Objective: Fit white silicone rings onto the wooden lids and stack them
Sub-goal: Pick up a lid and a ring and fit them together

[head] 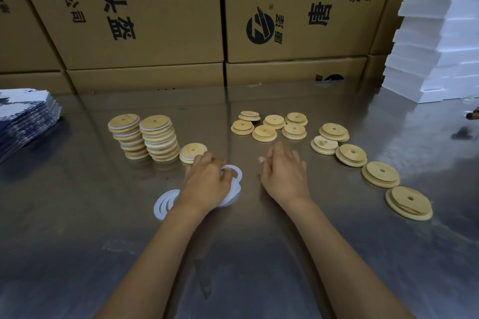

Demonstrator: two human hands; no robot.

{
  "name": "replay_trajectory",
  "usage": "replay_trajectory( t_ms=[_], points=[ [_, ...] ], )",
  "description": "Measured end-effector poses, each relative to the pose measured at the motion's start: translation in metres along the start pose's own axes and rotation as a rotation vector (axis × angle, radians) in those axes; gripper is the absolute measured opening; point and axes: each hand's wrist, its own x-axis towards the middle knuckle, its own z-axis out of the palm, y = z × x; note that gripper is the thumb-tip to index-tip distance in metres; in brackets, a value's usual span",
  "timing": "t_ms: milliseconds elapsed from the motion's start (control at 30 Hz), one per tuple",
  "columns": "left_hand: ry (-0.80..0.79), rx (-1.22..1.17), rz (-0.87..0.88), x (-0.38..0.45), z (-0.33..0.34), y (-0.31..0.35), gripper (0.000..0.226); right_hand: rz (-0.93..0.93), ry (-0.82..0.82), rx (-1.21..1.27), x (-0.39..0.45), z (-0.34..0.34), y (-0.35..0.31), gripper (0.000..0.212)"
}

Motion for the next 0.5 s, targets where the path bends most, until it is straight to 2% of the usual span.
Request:
replay_trajectory(
  t_ms=[100, 167, 267, 433, 500],
  points=[
    [0.015, -0.042, -0.007, 0.001, 0.0, -0.001, 0.027, 0.02, -0.045, 0.02, 0.003, -0.003, 0.002, 0.023],
    [0.021, -0.068, -0.018, 0.001, 0.0, 0.0, 0.022, 0.077, -0.162, 0.068, 0.009, -0.013, 0.008, 0.028],
    [0.025, -0.096, -0.031, 0.001, 0.0, 0.0, 0.017, 0.092, -0.331, 0.118, 0.014, -0.024, 0.014, 0.022],
    [0.07, -0.181, -0.056, 0.001, -0.002, 0.002, 0.008, 0.066, -0.387, 0.147, 0.016, -0.024, 0.016, 0.011],
    [0.075, -0.191, -0.049, 0.001, -0.002, 0.002, 0.009, 0.018, -0.395, 0.136, 0.016, -0.022, 0.018, 0.018]
  ],
)
